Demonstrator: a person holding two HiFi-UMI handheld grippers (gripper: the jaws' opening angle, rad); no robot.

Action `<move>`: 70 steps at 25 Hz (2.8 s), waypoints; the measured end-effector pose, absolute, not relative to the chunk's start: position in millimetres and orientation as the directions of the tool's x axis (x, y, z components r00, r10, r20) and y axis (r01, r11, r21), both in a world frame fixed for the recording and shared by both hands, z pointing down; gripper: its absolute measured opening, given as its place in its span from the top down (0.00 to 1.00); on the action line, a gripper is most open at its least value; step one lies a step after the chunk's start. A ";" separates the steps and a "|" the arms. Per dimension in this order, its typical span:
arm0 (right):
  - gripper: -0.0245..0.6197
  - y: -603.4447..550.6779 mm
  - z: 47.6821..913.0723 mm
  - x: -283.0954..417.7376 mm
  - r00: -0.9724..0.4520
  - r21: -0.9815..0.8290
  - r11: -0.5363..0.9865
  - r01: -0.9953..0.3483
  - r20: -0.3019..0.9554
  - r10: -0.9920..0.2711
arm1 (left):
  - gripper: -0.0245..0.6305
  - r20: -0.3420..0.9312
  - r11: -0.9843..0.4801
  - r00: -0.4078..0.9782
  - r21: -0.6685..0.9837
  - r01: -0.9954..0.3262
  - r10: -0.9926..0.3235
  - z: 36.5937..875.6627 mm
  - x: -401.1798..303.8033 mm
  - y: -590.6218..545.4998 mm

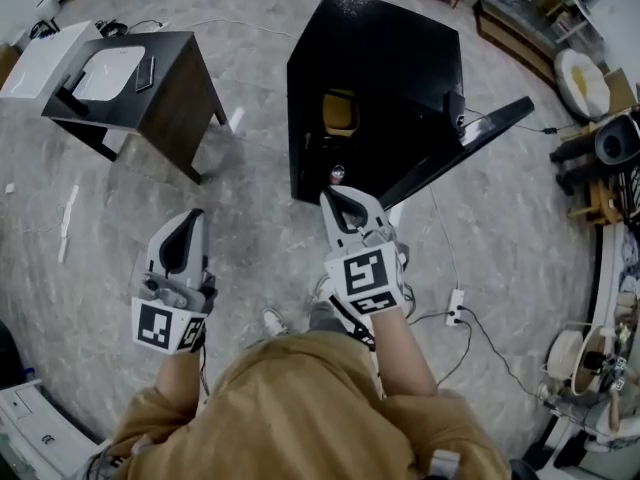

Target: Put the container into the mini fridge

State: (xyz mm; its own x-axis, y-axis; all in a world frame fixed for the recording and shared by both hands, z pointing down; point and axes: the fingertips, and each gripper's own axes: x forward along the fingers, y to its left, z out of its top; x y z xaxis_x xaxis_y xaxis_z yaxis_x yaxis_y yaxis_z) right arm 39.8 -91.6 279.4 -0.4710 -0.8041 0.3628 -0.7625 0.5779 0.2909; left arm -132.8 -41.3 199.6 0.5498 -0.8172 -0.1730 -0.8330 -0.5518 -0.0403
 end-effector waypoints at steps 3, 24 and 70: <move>0.95 -82.5 268.4 40.5 -0.473 0.302 0.575 -0.760 0.350 -0.809 | 0.96 -0.185 -0.555 0.554 -0.047 -0.830 -0.812 193.1 -133.1 -37.1; 0.95 -24.5 190.6 42.3 -0.490 0.300 0.519 -0.800 0.172 -0.854 | 0.96 -0.250 -0.565 0.558 -0.047 -0.823 -0.791 160.5 -150.8 -5.5; 0.96 39.6 123.7 143.3 -0.316 0.099 0.311 -0.945 -0.036 -0.948 | 0.96 -0.284 -0.491 0.471 0.003 -0.871 -0.835 127.3 -203.6 22.1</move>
State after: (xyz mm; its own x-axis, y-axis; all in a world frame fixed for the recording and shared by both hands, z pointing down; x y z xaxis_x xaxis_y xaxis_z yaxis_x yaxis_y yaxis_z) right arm 143.3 39.6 123.7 -0.3156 -0.9482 -0.0365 -0.9453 0.3108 0.0993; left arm -203.6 22.1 127.3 0.4706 -0.8355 -0.2837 -0.8709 -0.4915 0.0027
